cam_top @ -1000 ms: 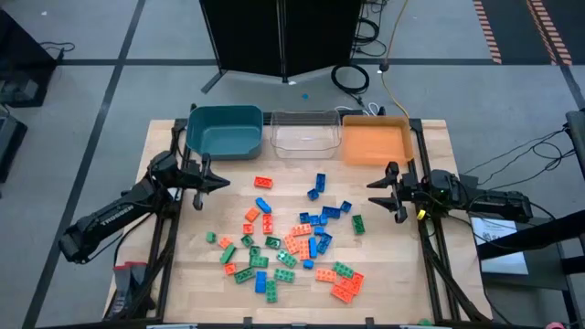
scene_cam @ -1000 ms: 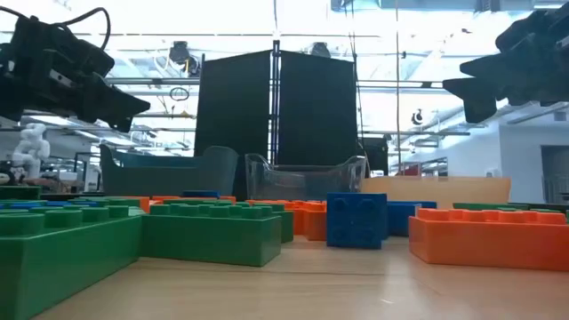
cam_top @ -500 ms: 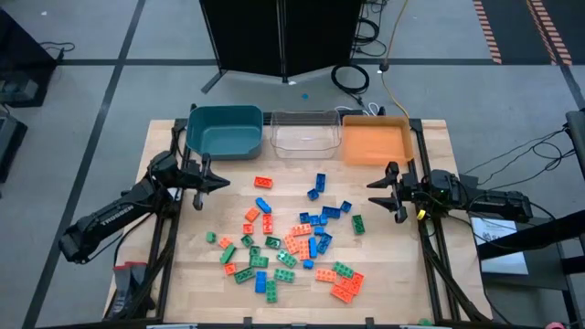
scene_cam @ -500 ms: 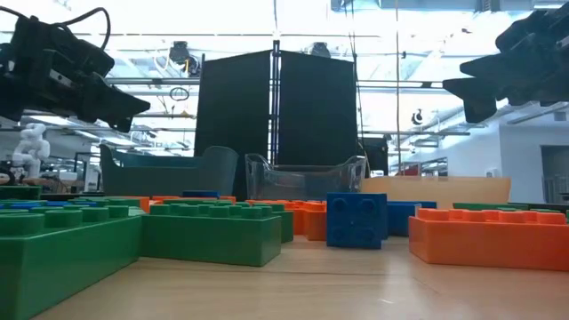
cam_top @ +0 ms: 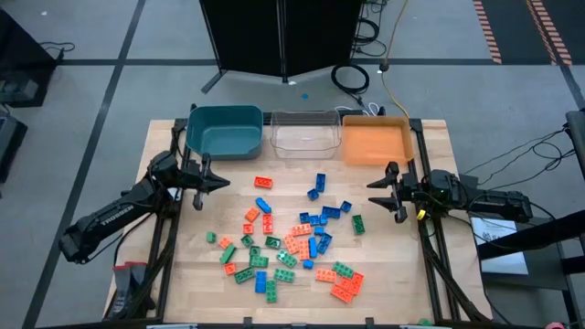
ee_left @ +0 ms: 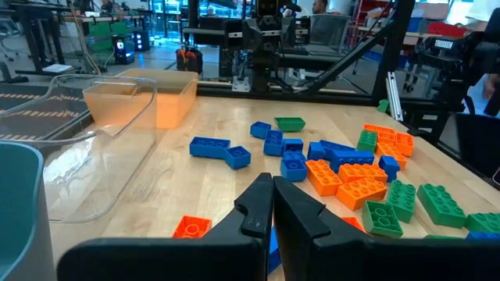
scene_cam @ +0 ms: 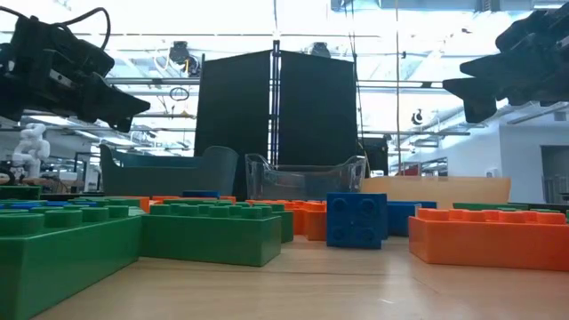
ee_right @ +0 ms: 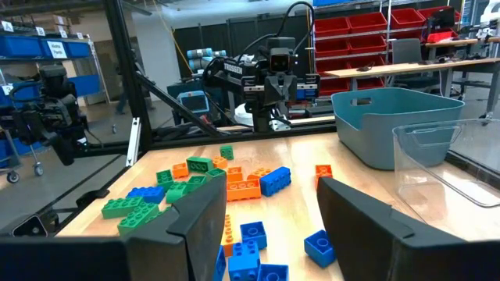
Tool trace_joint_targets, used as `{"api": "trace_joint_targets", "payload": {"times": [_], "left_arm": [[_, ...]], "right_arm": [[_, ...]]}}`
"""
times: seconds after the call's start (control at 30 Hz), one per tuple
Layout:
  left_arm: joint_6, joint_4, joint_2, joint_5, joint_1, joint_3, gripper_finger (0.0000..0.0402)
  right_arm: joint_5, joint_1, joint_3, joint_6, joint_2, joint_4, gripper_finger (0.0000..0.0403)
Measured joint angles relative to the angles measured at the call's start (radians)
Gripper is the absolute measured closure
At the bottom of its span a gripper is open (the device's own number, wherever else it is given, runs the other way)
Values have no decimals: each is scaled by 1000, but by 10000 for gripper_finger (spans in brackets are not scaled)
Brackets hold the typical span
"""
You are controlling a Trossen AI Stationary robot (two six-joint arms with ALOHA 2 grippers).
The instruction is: Sort blocks
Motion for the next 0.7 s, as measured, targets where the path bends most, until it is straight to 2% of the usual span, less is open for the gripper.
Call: {"api": "trace_joint_targets", "payload": {"times": [0.23, 0.33, 0.47, 0.7], "left_arm": [[0, 0, 0, 0, 0, 0, 384], [0, 0, 0, 0, 0, 0, 384], [0, 0, 0, 0, 0, 0, 384], [0, 1, 0, 0, 0, 0, 384]], "right_arm": [[78, 0, -1, 23, 1, -1, 204], [85, 0, -1, 89, 1, -2, 204], [173, -1, -1, 198, 1, 31, 204], [177, 0, -1, 272, 1, 60, 204]]}}
